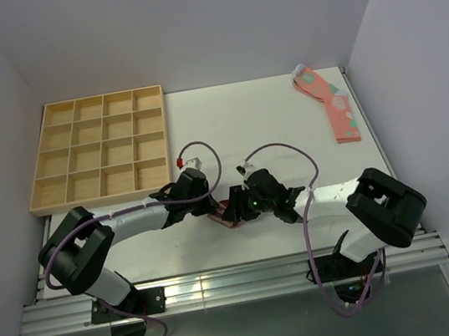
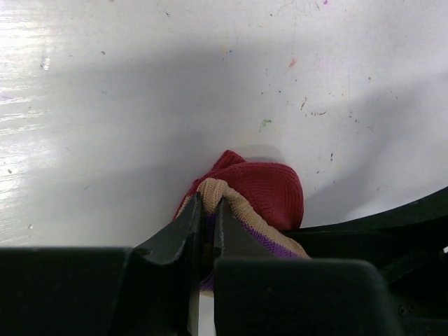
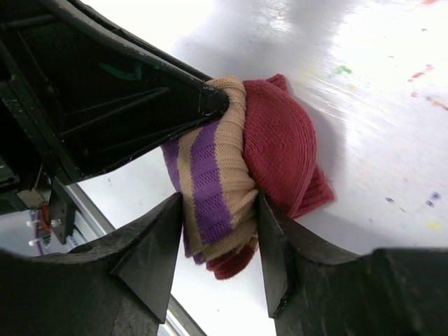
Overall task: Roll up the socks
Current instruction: Roll the sock at the center of the board.
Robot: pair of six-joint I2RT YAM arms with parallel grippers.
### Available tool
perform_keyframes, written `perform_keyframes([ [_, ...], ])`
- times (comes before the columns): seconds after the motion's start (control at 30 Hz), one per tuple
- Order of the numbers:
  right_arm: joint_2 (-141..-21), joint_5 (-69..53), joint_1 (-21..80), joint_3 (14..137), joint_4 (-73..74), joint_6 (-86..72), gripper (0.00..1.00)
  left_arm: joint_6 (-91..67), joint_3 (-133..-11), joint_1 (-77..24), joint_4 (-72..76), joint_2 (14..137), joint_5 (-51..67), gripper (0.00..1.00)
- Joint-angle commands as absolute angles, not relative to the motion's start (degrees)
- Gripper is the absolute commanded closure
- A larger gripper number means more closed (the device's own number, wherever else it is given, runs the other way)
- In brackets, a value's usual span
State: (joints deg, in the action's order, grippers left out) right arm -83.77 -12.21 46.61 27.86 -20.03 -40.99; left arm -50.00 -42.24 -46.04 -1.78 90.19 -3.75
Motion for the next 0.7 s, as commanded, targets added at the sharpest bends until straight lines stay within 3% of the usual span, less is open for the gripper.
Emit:
perform_keyframes([
  [0.0,-80.9,-9.3,46.9,28.3,-13.5,-38.4,0.46,-46.2,-38.8,-47.1,-16.2,95.9,-4.2,1.0],
  [0.67,-68.7,-6.0,48.4,25.7,-16.7,-29.2,0.39,-44.8,-40.6,-47.1,-17.0,98.3,-3.5,1.0],
])
